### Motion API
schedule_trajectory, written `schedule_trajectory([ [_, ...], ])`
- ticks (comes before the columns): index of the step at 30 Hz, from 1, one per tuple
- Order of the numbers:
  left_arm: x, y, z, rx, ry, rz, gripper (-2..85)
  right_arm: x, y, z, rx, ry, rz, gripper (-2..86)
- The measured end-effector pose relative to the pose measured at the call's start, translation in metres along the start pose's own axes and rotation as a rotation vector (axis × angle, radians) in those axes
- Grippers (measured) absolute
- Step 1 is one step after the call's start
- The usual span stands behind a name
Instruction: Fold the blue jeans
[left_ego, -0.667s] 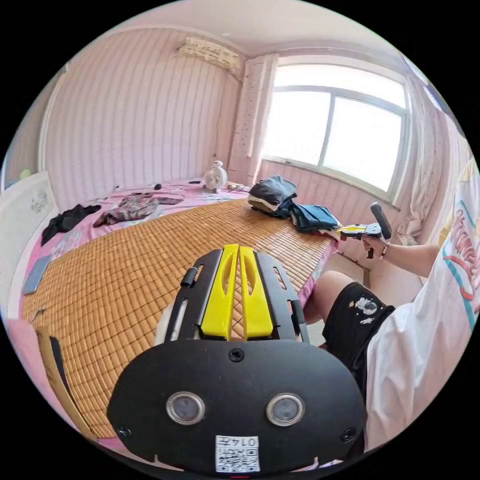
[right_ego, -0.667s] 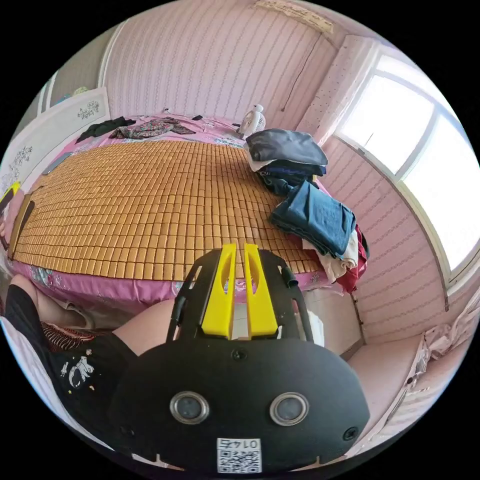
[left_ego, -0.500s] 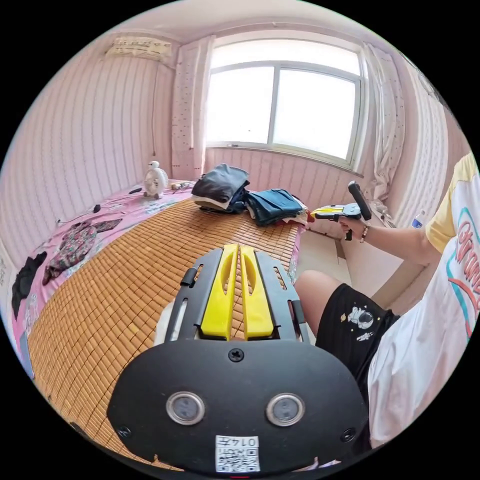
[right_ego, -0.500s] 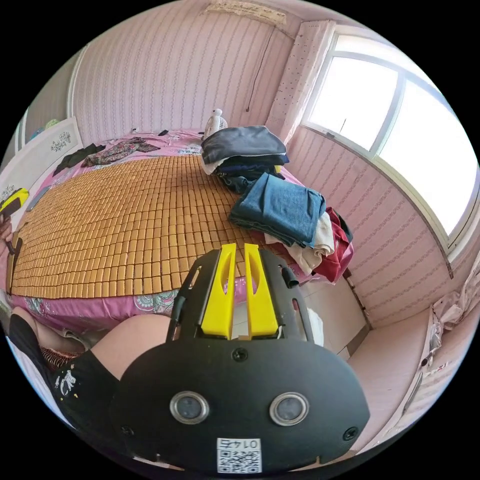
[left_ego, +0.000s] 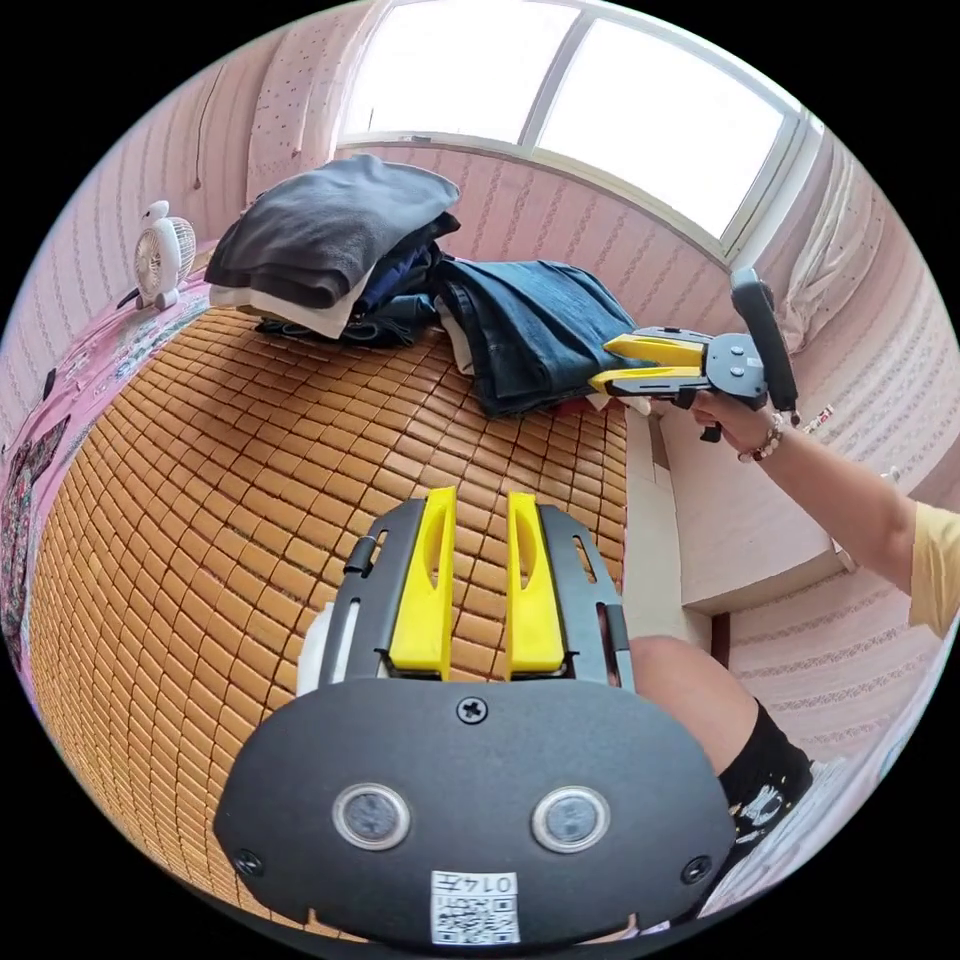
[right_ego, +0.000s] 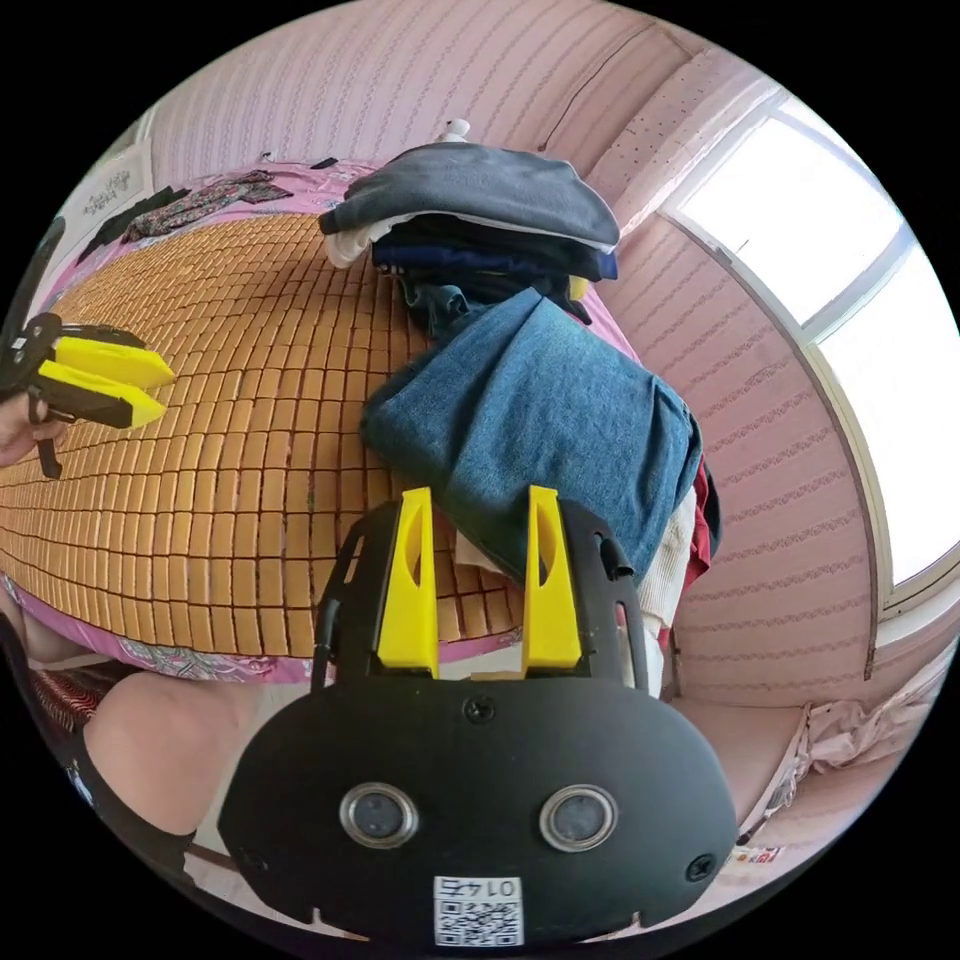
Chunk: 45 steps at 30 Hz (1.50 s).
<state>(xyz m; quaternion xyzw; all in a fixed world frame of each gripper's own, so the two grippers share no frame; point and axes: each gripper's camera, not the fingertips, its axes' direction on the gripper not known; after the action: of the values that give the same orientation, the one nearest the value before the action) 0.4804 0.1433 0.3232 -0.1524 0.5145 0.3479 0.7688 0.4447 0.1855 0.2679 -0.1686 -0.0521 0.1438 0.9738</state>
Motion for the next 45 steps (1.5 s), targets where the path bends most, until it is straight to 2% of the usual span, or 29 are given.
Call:
schedule_trajectory([
  [3, 0.009, -0.028, 0.028, -0.009, 0.006, 0.05, 11.4, 0.021, -0.001, -0.03, 0.029, -0.034, 0.038, 10.4],
  [5, 0.021, -0.04, 0.04, -0.027, -0.006, 0.121, 12.0, 0.048, 0.004, -0.063, 0.07, -0.125, 0.076, 4.8],
  [7, 0.034, -0.047, 0.044, -0.014, -0.021, 0.178, 12.6, 0.076, 0.005, -0.091, 0.08, -0.229, 0.13, 3.1],
  [9, 0.047, -0.051, 0.04, 0.041, -0.001, 0.185, 13.3, 0.096, 0.008, -0.133, 0.155, -0.286, 0.157, 2.4],
  [13, 0.059, -0.048, 0.007, 0.174, 0.003, 0.135, 13.5, 0.118, 0.008, -0.245, 0.326, -0.553, 0.136, 1.5],
  [15, 0.064, -0.04, -0.034, 0.272, 0.01, 0.118, 13.5, 0.115, 0.004, -0.296, 0.392, -0.648, 0.084, 1.3],
  [19, 0.069, -0.016, -0.119, 0.428, -0.004, 0.147, 13.2, 0.104, -0.02, -0.412, 0.587, -0.984, -0.025, 0.9],
  [21, 0.07, 0.013, -0.192, 0.558, -0.071, 0.146, 11.5, 0.085, -0.039, -0.46, 0.619, -1.067, -0.093, 0.8],
  [24, 0.06, 0.062, -0.28, 0.637, -0.182, 0.068, 6.8, 0.048, -0.063, -0.537, 0.688, -1.153, -0.172, 0.7],
  [25, 0.058, 0.076, -0.298, 0.682, -0.202, 0.055, 6.2, 0.037, -0.069, -0.566, 0.731, -1.247, -0.204, 0.7],
  [27, 0.055, 0.131, -0.369, 0.833, -0.286, 0.023, 6.1, 0.018, -0.076, -0.611, 0.794, -1.369, -0.264, 0.7],
  [31, 0.057, 0.198, -0.462, 0.939, -0.442, -0.051, 6.3, -0.017, -0.087, -0.685, 0.878, -1.573, -0.283, 0.9],
  [35, 0.051, 0.256, -0.523, 0.851, -0.632, -0.14, 3.8, -0.04, -0.092, -0.665, 0.802, -1.731, -0.073, 0.9],
  [37, 0.038, 0.277, -0.536, 0.79, -0.639, -0.215, 1.2, -0.054, -0.091, -0.629, 0.707, -1.829, 0.056, 0.9],
  [40, 0.007, 0.313, -0.535, 0.688, -0.528, -0.313, -0.6, -0.079, -0.078, -0.547, 0.553, -1.92, 0.289, 1.0],
  [41, -0.008, 0.329, -0.524, 0.648, -0.453, -0.349, -0.8, -0.086, -0.069, -0.512, 0.502, -1.894, 0.374, 1.0],
  [45, -0.061, 0.39, -0.443, 0.481, -0.181, -0.549, -0.9, -0.103, -0.042, -0.4, 0.271, -1.617, 0.565, 1.1],
])
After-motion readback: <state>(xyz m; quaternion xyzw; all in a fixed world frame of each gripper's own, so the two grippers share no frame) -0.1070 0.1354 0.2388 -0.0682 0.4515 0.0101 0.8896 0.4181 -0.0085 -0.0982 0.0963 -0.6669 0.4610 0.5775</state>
